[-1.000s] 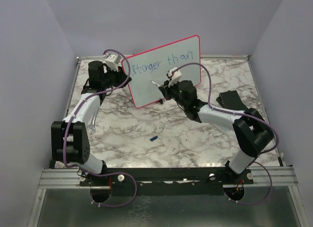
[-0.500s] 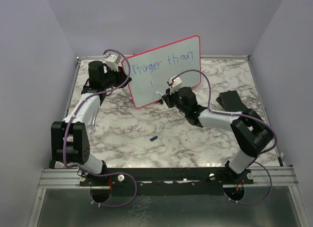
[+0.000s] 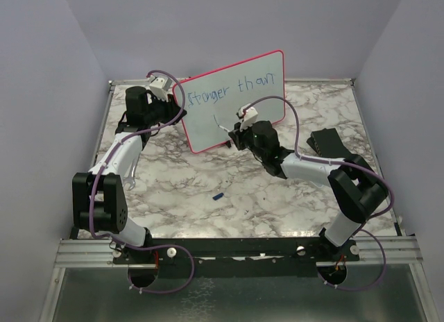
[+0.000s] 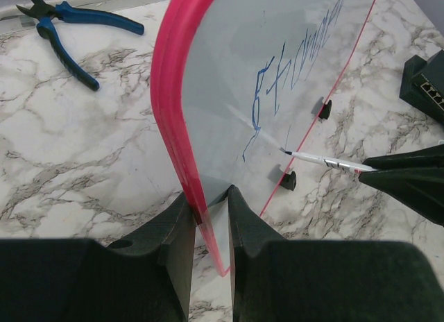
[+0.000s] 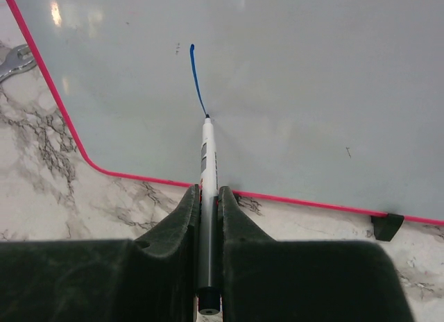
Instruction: Write a sentence on the whiteboard
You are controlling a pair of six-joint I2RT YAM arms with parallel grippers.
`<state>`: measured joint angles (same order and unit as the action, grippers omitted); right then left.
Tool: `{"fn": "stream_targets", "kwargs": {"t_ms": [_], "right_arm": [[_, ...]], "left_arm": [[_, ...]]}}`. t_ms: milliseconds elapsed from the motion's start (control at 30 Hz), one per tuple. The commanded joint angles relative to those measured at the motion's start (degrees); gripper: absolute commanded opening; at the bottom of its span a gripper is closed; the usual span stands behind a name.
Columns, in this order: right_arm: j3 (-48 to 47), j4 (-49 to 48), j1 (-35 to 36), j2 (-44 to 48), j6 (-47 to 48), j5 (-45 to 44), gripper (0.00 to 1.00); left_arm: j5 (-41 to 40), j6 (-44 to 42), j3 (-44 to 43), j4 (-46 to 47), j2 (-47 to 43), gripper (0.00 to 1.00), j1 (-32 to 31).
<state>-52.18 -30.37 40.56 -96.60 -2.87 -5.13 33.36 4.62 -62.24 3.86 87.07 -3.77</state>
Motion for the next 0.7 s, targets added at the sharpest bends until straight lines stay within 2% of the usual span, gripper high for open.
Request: {"fn": "stream_targets", "kwargs": {"t_ms": [0, 667], "right_arm": [[-2.3, -0.8, 0.5, -0.2, 1.8, -1.0, 0.01], [1.9, -0.2, 0.6, 0.1, 0.5, -4.3, 0.01]], "left_arm": [[-1.6, -2.2, 0.8, -2.4, -0.9, 0.05, -0.6], [-1.7, -2.2, 0.7, -2.4, -1.0, 0.05, -0.7]]}}
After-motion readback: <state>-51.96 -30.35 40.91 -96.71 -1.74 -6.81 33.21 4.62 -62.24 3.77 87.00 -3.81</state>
